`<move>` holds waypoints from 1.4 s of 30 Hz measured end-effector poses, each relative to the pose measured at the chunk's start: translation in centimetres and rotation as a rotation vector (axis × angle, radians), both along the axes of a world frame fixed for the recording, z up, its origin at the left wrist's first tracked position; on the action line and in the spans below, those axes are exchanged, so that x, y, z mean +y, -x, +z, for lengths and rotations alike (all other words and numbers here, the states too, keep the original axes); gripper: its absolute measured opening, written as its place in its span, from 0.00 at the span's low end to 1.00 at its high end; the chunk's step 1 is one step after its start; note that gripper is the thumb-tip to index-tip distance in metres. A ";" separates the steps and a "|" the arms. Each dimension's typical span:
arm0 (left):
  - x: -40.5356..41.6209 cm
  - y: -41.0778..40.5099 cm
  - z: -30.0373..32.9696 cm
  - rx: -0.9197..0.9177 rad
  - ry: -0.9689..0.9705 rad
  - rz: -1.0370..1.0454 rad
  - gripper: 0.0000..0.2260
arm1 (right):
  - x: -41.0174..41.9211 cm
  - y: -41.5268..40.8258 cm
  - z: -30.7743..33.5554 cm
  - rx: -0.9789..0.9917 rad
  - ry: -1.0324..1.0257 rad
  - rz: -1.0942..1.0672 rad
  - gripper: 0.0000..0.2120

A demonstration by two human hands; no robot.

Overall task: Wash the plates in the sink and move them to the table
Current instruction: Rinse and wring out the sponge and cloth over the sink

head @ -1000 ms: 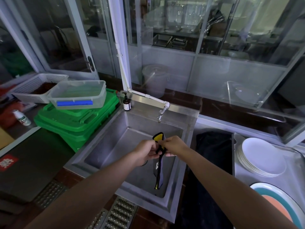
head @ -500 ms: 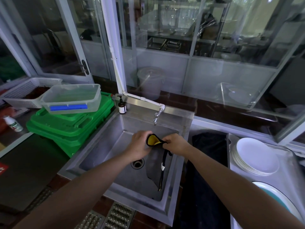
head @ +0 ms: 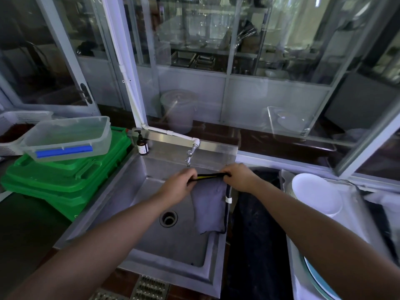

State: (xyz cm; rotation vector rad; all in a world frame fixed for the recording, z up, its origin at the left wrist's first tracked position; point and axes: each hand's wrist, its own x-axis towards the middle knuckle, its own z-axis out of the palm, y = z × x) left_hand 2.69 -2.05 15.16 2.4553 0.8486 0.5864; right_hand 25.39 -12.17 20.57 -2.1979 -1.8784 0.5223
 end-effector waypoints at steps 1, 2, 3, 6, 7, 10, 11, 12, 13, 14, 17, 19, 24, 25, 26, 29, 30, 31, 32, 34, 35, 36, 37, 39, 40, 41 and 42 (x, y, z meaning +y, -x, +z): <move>0.2 -0.8 0.6 0.003 -0.006 0.003 0.11 | 0.0 -0.6 0.2 -0.024 -0.014 -0.025 0.13; 0.4 -1.5 1.2 0.005 -0.014 0.003 0.12 | 0.1 -1.2 0.3 -0.047 -0.024 -0.048 0.14; 0.7 -2.3 1.6 0.015 -0.018 0.004 0.14 | 0.3 -1.7 0.5 -0.067 -0.028 -0.070 0.14; 1.8 -4.3 2.2 0.055 -0.061 -0.001 0.13 | 0.6 -2.7 0.9 -0.079 -0.052 -0.119 0.16; 2.0 -4.8 2.3 0.061 -0.064 -0.002 0.11 | 0.6 -2.9 0.9 -0.077 -0.061 -0.136 0.17; 2.0 -5.3 2.2 0.057 -0.067 -0.001 0.09 | -0.2 -2.9 0.4 -0.059 -0.069 -0.183 0.17; 1.7 -5.1 2.0 0.053 -0.060 -0.006 0.08 | -0.8 -2.7 0.1 -0.047 -0.068 -0.187 0.16; 1.4 -4.8 1.5 0.048 -0.060 -0.025 0.08 | -1.5 -2.2 -0.4 -0.031 -0.064 -0.188 0.14; 0.8 -4.2 0.9 0.061 -0.052 -0.049 0.07 | -2.4 -1.6 -0.8 -0.012 -0.056 -0.189 0.12; 0.1 -3.5 0.1 0.075 -0.040 -0.074 0.07 | -3.4 -0.9 -1.6 0.009 -0.042 -0.187 0.10; -3.0 -0.3 -3.3 0.138 0.041 -0.147 0.06 | -7.2 1.8 -5.3 0.076 0.021 -0.204 0.10; -5.8 2.1 -6.0 0.211 0.077 -0.198 0.06 | -10.1 4.0 -8.5 0.099 0.078 -0.194 0.10; -14.0 8.4 -13.6 0.484 0.187 -0.254 0.13 | -17.9 9.5 -15.6 0.143 0.260 -0.092 0.10; -15.6 9.4 -14.6 0.504 0.198 -0.258 0.12 | -19.5 10.3 -16.8 0.158 0.280 -0.078 0.10; -17.3 10.3 -15.0 0.520 0.199 -0.255 0.11 | -21.1 11.2 -17.7 0.172 0.298 -0.067 0.10; -21.4 12.5 -15.8 0.509 0.251 -0.266 0.10 | -24.7 13.2 -19.6 0.201 0.350 -0.073 0.11; -22.5 13.2 -16.1 0.527 0.271 -0.275 0.11 | -25.6 13.7 -20.1 0.204 0.359 -0.076 0.11; -23.5 14.0 -16.4 0.536 0.278 -0.278 0.12 | -26.3 14.3 -20.4 0.206 0.366 -0.077 0.12; -24.4 14.7 -16.7 0.546 0.279 -0.274 0.13 | -27.1 14.9 -20.6 0.207 0.379 -0.074 0.11; -26.3 15.9 -17.1 0.572 0.283 -0.278 0.15 | -28.5 16.1 -20.9 0.184 0.409 -0.049 0.11; -27.2 16.5 -17.2 0.584 0.282 -0.284 0.15 | -29.1 16.6 -21.0 0.173 0.426 -0.035 0.11; -27.9 17.0 -17.1 0.589 0.286 -0.286 0.15 | -29.6 17.0 -21.0 0.162 0.440 -0.021 0.11; -28.4 17.4 -17.1 0.584 0.282 -0.284 0.15 | -30.1 17.4 -21.0 0.151 0.448 -0.007 0.12; -28.9 18.3 -17.2 0.572 0.292 -0.252 0.16 | -30.6 18.0 -20.7 0.137 0.456 0.007 0.13; -29.1 18.5 -17.1 0.568 0.302 -0.240 0.17 | -30.8 18.3 -20.6 0.132 0.469 0.010 0.14; -29.3 18.7 -16.8 0.569 0.299 -0.236 0.17 | -30.9 18.5 -20.4 0.128 0.484 0.016 0.14; -29.5 18.8 -16.6 0.579 0.301 -0.233 0.16 | -31.0 18.7 -20.4 0.126 0.493 0.025 0.13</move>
